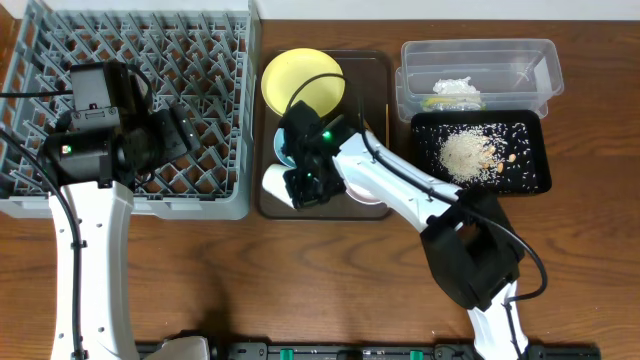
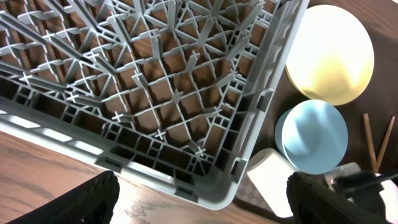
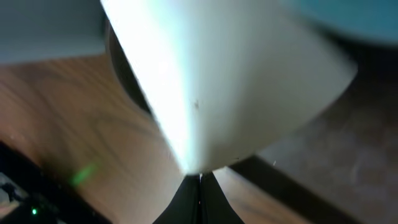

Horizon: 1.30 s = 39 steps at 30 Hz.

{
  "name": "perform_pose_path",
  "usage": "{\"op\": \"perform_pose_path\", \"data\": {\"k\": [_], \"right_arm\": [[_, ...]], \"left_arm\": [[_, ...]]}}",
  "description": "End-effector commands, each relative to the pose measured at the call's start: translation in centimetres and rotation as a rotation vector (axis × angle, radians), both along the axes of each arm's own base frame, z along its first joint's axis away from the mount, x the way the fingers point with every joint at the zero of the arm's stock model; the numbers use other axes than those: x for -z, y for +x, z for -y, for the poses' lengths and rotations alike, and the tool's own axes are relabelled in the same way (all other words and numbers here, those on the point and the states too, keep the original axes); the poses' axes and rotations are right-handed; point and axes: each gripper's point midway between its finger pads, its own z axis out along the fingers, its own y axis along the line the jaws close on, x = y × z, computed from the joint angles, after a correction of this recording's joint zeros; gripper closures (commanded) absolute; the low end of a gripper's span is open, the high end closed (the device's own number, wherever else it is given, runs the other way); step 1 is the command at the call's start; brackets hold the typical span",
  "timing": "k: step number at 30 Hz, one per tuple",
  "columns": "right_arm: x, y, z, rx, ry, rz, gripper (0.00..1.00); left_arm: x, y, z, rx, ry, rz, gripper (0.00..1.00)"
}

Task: Sort waste into correct bins and load items into the dishwasher
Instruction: 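Lower the white cup onto the brown tray beside the light-blue bowl, then grasp the white cup at the tray's left edge with the right gripper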

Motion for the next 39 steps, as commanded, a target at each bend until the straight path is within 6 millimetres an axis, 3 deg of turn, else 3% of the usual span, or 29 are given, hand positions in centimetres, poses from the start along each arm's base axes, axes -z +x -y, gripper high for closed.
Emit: {"op": "perform_pose_path", "data": {"k": [1, 9, 15, 19, 23, 29, 36, 39], "right_arm": [[0.2, 0.7, 0.5, 0.007, -0.019, 0.028, 0.99], [-0.3, 0.0, 0.1, -0.013, 0.018, -0.006, 0.74], [-3.1, -1.8, 1.2, -0.021, 0.018, -0.041, 0.64], [-4.7, -1.8, 0.4, -0.037, 0.054, 0.009, 0.61], [-4.0, -1.4, -0.9, -0.138, 0.023, 0.147, 0.58], [-2.2, -1.5, -1.7, -0.38, -0.172, 0.447, 0.48], [-0.4, -0.7, -1.3, -0.541, -0.328, 0.654, 0.48], [0.2, 0.7, -0.7, -0.543, -0.378, 0.733, 0.49]], "left_arm": [[0.2, -0.1, 0.2, -0.003, -0.017, -0.008, 0.12], [0.2, -0.1, 0.2, -0.001, -0.021, -0.007, 0.12], [0.3, -0.1, 0.2, -0.001, -0.021, -0.008, 0.12], [0.3, -0.1, 0.2, -0.001, -0.021, -0.009, 0.12], [0.3, -0.2, 0.3, -0.001, -0.021, -0.011, 0.12], [0.3, -0.2, 0.3, -0.001, -0.021, -0.011, 0.12], [0.3, -0.2, 0.3, -0.001, -0.022, -0.014, 0.12], [0.3, -0.2, 0.3, -0.001, -0.022, -0.014, 0.12]]}}
